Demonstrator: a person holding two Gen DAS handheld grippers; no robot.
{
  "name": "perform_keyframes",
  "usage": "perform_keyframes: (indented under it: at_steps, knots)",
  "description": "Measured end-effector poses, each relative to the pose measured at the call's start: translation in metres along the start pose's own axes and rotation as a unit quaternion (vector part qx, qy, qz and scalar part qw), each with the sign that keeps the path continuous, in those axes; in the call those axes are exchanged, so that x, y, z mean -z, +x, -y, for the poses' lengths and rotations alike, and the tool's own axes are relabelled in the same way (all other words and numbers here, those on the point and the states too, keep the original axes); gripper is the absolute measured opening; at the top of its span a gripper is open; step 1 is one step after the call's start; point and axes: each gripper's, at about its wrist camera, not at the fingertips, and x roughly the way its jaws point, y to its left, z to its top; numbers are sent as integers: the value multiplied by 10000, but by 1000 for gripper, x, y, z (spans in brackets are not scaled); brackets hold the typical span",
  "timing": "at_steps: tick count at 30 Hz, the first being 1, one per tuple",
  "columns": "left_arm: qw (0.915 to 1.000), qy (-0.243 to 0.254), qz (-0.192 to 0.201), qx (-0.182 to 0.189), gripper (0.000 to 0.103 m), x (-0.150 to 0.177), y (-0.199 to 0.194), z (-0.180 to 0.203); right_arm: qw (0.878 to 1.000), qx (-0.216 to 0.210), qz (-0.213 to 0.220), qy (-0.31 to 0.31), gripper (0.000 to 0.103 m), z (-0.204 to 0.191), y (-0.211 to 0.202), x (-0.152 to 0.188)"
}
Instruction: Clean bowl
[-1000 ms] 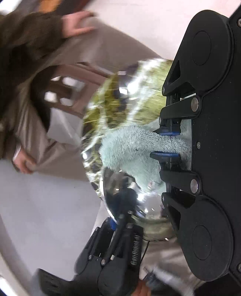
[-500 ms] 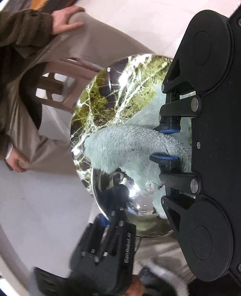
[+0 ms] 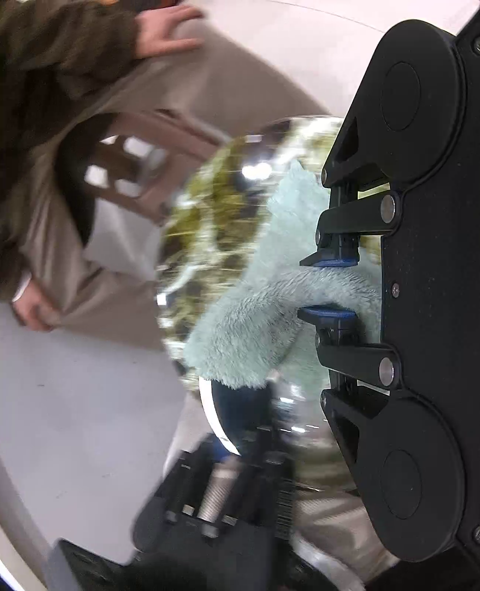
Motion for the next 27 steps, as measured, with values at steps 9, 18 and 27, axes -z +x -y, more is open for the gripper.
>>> perform_keyframes:
  at_steps: [9, 18, 27]
  knots:
    - [9996, 203, -82, -185, 16, 1, -1, 8, 9971, 245, 383, -617, 20, -13, 5, -43]
    - [10000, 13, -48, 22, 15, 1, 2, 3, 9997, 187, -18, -174, 20, 0, -6, 0]
    - [9998, 153, -94, -104, 15, 0, 1, 8, 9969, 333, 337, -634, 21, -12, 6, -41]
